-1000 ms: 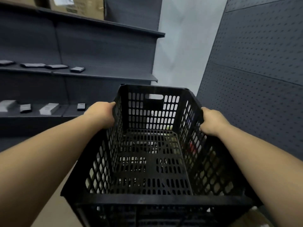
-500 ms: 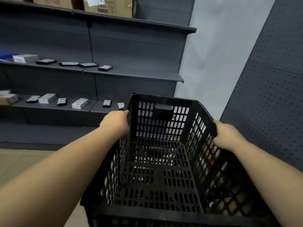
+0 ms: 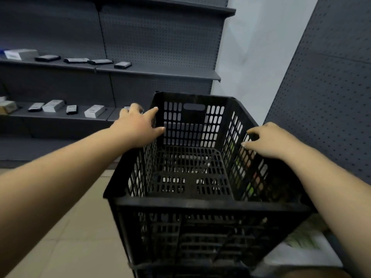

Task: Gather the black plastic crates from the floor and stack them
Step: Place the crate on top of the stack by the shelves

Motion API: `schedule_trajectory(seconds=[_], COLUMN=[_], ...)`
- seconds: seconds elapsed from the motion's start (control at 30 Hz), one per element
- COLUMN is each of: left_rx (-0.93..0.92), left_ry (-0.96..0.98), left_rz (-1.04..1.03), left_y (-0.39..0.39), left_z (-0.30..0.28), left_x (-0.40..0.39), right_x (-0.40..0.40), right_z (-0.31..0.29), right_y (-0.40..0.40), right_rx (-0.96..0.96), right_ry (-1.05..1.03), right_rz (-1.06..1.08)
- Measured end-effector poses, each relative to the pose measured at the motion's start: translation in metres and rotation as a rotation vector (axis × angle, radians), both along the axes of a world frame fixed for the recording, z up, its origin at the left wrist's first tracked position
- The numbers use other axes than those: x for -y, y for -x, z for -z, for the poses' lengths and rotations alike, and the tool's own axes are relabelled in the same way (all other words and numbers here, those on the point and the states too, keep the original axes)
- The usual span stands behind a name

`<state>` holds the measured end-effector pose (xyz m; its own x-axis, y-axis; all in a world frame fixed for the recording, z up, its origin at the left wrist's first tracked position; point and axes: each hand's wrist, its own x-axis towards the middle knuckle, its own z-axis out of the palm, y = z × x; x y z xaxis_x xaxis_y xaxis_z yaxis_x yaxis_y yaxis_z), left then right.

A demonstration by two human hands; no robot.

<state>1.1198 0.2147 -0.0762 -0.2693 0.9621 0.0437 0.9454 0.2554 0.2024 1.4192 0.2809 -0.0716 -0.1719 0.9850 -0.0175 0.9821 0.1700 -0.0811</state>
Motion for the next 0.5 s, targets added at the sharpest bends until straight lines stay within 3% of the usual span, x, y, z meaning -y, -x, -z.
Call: schedule_trajectory(seconds=[0.1,0.27,0.4,0.5], left_rx=[0.061,0.005,-0.271,-0.293], left_ry=[-0.173,-0.591,-0.594,-0.643], left_rz=[0.196,0.253,0.261,0.31], left_y=[-0.019,-0.055,-0.059,-0.046], left_z=[0.002,0.064,0.118,0.117], left_x=[0.07,0.179,0.198,0.188], right_x=[0.058,0.161,0.183,0.181], right_z=[-0.002,0.045,0.098,0.1], right_y=[-0.003,-0.003,-0.01,-0.008], right_rx=[-0.147,-0.595,-0.393,-0.328], right_ry=[-0.064,-0.595,-0.678,-0.634], right_rz=[-0.112,-0.315,-0.318,-0.279])
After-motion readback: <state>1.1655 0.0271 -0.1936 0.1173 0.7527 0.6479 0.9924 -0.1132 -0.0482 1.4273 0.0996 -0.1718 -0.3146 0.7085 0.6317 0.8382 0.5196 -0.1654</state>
